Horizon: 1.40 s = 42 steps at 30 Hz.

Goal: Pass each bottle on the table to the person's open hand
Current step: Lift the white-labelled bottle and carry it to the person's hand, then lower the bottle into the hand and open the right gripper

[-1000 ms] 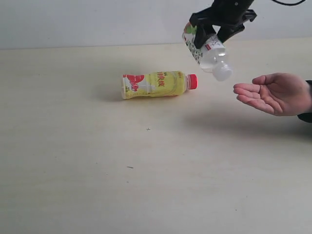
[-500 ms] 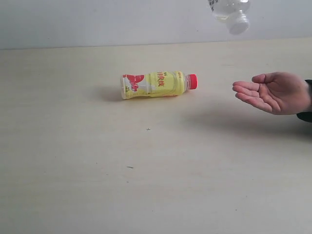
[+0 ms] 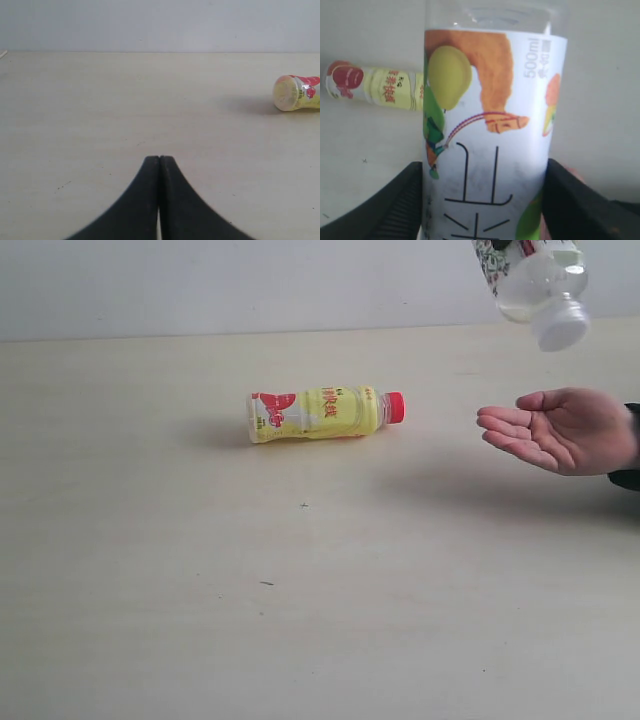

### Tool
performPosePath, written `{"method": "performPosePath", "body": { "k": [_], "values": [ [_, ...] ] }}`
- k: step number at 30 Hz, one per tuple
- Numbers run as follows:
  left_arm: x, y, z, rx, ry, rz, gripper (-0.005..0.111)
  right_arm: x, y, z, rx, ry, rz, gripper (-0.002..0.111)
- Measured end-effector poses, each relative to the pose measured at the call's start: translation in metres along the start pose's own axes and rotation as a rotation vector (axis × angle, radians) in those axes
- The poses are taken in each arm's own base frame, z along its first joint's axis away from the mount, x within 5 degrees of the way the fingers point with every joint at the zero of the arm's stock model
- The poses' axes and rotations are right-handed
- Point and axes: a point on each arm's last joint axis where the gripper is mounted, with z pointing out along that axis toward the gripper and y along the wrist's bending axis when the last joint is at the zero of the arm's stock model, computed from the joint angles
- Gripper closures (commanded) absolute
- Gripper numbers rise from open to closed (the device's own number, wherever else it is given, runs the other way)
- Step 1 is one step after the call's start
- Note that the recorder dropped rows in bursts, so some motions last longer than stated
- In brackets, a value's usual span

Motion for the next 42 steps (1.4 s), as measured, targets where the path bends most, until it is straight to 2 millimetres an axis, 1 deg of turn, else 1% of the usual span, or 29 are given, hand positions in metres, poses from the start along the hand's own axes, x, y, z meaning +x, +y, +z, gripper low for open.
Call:
{"method": "performPosePath", "body": {
  "k": [5,10,13,19,23,30,32,34,36,42],
  "values": [
    [0.000,0.000,0.000,0.000,0.000,0.000,0.107,0.027,-0.002,-0.005,0.032,0.050,0.001,0.108],
    [0.000,0.000,0.000,0.000,0.000,0.000,0.107,0.048,-0.008,0.002,0.088,0.116,-0.005,0.108],
    [0.000,0.000,0.000,0.000,0.000,0.000,0.107,0.055,-0.011,0.008,0.111,0.146,-0.006,0.108],
    [0.000,0.000,0.000,0.000,0.000,0.000,0.107,0.063,-0.019,0.016,0.188,0.186,0.018,0.108],
    [0.000,0.000,0.000,0.000,0.000,0.000,0.107,0.069,-0.020,0.025,0.199,0.199,0.020,0.108],
    [0.000,0.000,0.000,0.000,0.000,0.000,0.107,0.068,-0.021,0.042,0.192,0.096,0.031,0.108],
    [0.000,0.000,0.000,0.000,0.000,0.000,0.107,0.067,-0.022,0.049,0.192,0.103,0.037,0.108],
    [0.000,0.000,0.000,0.000,0.000,0.000,0.107,0.067,-0.023,0.060,0.192,0.129,0.040,0.108],
    [0.000,0.000,0.000,0.000,0.000,0.000,0.107,0.067,-0.025,0.075,0.192,0.165,0.040,0.108],
    [0.000,0.000,0.000,0.000,0.000,0.000,0.107,0.067,-0.027,0.095,0.191,0.180,0.037,0.108]
  ]
}}
